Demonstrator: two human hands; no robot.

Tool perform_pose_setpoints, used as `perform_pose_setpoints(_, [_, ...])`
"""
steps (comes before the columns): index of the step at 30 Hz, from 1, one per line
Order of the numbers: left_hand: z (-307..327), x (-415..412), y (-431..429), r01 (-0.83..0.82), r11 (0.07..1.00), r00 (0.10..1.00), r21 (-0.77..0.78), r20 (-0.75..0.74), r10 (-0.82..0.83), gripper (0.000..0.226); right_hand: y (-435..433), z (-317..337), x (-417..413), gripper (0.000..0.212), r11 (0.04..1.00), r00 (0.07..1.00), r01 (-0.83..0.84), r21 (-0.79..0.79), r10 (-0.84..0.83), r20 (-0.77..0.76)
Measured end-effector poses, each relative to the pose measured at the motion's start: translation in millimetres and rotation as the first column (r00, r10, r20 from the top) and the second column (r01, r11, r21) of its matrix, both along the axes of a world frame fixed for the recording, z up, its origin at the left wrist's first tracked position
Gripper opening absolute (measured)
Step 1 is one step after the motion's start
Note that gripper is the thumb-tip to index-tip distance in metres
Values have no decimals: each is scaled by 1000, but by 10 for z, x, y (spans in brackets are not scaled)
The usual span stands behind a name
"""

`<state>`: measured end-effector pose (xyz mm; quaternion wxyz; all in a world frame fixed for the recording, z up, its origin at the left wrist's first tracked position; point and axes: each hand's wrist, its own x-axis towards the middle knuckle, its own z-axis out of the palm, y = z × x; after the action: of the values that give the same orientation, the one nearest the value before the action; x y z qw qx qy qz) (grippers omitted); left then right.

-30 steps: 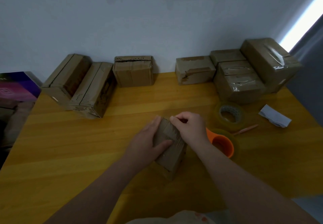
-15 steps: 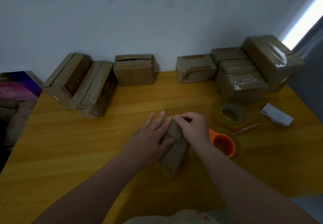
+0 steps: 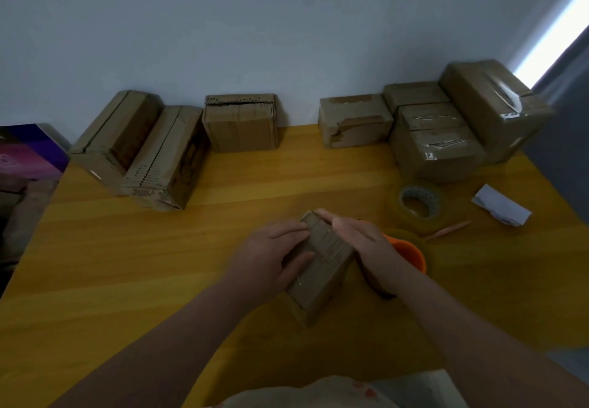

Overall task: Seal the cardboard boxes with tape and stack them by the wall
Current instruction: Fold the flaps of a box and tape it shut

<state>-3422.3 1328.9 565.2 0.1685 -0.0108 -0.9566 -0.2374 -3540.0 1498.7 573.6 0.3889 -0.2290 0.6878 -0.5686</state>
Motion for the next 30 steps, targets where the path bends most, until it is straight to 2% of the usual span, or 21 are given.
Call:
perform_pose_setpoints(3, [-24,2,22,-17,999,999,52,-44,19,33,13,-11,-4,64,988,983,-140,71,147,-109])
perform_pose_setpoints(4, [-28,6,27,-34,995,998,96,-45,39,30,7,9,-7,69,974,959,-189,123,210,-189])
perform_pose_setpoints(5, [-35,14,30,-55,989,997,139,-39,61,28,7,31,-23,75,952,909,-230,204,285,-305])
perform_pose_setpoints(7, [-44,28,36,-79,976,996,205,-27,86,22,11,79,-72,87,876,726,-265,404,457,-514])
perform_pose_setpoints(9, [-66,25,40,-80,968,996,236,-25,88,14,13,145,-104,92,790,561,-247,561,589,-582])
perform_pose_setpoints(12, [-86,8,44,-86,964,995,250,-30,97,15,7,232,-109,95,711,433,-234,663,687,-584])
perform_pose_setpoints(19, [-74,-12,73,-86,966,995,244,-28,95,19,27,216,-120,100,688,326,-221,691,720,-612])
perform_pose_setpoints(26, [-93,-1,77,-97,956,995,277,-4,103,23,94,192,-82,99,716,333,-209,667,693,-640])
perform_pose_setpoints(30, [-89,-17,87,-104,957,995,271,19,103,14,217,193,-56,93,735,338,-182,653,671,-660])
